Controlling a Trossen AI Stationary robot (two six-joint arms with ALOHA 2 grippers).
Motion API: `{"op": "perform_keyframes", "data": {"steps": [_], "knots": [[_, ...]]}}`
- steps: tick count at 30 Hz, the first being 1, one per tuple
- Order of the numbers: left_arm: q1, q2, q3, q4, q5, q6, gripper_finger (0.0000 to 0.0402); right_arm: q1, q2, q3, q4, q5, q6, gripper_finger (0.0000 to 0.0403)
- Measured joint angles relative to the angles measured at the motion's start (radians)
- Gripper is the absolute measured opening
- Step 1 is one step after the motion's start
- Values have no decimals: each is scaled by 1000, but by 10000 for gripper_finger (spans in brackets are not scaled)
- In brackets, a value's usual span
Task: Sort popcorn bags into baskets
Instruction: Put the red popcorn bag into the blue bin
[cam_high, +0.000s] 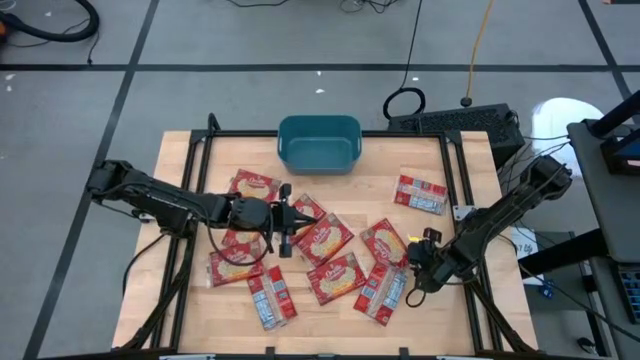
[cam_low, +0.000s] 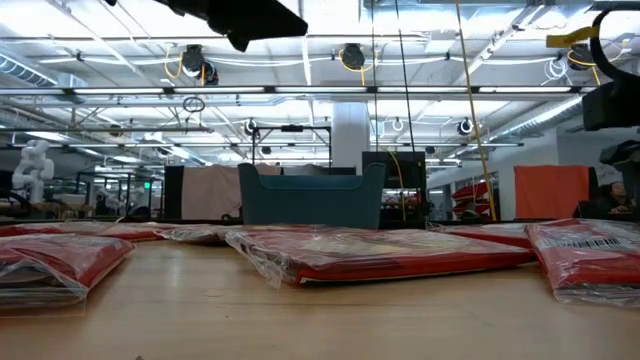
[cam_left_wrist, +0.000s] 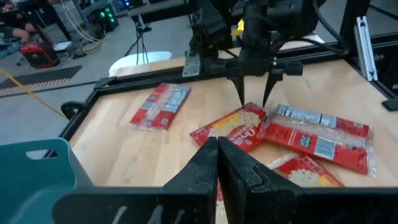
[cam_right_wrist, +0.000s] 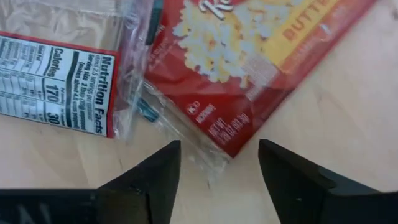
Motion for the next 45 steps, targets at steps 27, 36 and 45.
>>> {"op": "perform_keyframes", "data": {"steps": [27,36,45], "knots": [[1,14,-1,54,-4,-54,10,-21,-39,-113,276,404,-9,1],[32,119,-2,197,-24,-42,13,-73,-42,-111,398,567,-219,0],[68,194,-2,278,-24,-91,102,-156,-92,-111,539,607,-555,0]]}}
